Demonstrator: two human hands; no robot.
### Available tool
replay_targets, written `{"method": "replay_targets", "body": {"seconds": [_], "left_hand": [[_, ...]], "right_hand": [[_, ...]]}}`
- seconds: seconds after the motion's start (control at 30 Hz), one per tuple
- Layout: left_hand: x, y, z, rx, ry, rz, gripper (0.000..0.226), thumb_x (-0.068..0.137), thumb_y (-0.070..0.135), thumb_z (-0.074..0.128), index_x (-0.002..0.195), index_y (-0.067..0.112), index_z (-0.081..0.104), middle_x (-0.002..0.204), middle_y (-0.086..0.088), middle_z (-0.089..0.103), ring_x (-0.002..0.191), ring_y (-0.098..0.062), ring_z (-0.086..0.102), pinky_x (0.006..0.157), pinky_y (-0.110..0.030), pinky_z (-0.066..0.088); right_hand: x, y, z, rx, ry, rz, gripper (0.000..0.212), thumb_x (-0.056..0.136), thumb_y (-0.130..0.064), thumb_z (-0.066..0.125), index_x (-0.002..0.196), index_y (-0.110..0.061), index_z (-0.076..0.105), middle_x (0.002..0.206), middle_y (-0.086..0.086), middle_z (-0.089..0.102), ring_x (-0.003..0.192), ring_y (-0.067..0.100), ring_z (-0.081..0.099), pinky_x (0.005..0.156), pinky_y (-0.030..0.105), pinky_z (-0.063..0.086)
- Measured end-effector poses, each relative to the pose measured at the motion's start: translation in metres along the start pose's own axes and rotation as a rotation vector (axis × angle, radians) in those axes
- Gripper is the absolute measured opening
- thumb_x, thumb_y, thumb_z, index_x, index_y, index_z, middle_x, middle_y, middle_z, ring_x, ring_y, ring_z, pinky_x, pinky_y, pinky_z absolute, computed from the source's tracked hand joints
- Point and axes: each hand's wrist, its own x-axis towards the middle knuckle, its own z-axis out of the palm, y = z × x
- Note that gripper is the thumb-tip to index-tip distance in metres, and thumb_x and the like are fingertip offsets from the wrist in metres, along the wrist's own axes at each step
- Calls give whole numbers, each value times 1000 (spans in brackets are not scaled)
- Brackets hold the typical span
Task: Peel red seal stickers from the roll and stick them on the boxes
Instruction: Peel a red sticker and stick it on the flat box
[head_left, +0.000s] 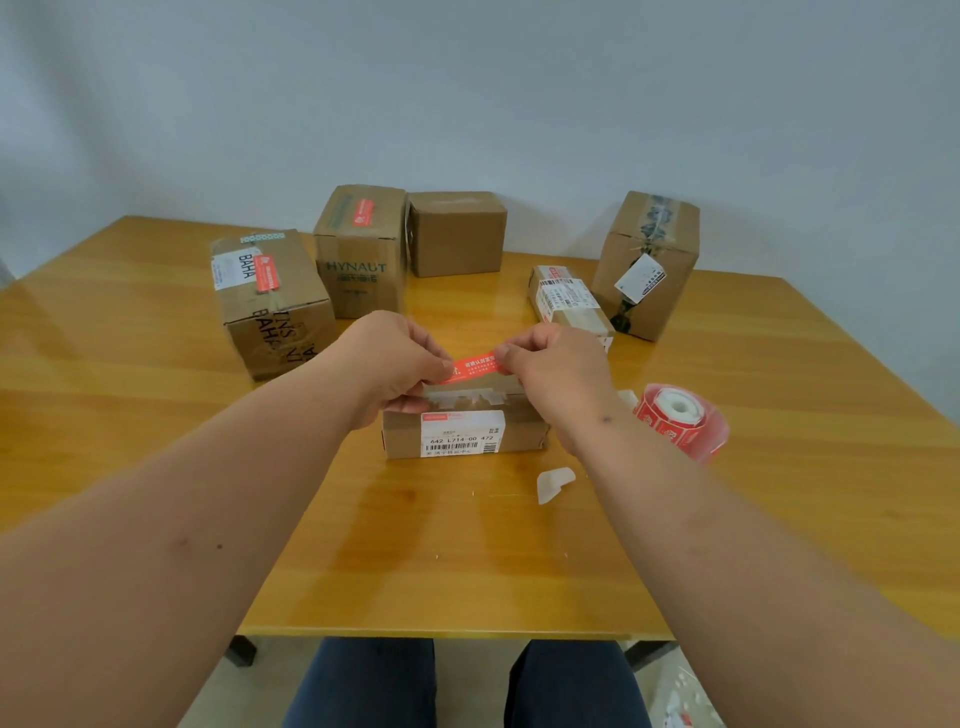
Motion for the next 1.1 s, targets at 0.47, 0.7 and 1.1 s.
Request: {"method": "replay_targets", "body": {"seconds": [0.47, 0.7, 1.1], "left_hand": [[7, -3, 1, 111, -16, -17, 5, 87, 3, 68, 87, 7, 65, 69, -7, 58, 58, -14, 49, 51, -23, 47], [10, 0, 6, 217, -21, -17, 6, 86, 6, 69, 91, 6, 65, 75, -10, 63, 61, -15, 54, 50, -23, 48], [18, -1, 13, 374, 22, 7, 11, 85, 15, 71, 94, 9, 66, 89, -13, 70, 81, -24, 70, 72, -38, 62]], "right_hand": [[3, 5, 5, -93, 3, 82, 45, 81, -24, 74, 123, -19, 59, 102, 4, 68, 90, 18, 65, 75, 33, 56], [7, 8, -1, -157, -70, 57, 26, 81, -21, 72, 101, -28, 56, 100, 1, 64, 87, 17, 63, 69, 33, 55], [10, 8, 7, -435, -95, -90, 15, 85, -18, 63, 93, -26, 54, 86, -8, 53, 87, 14, 53, 58, 23, 38]]}}
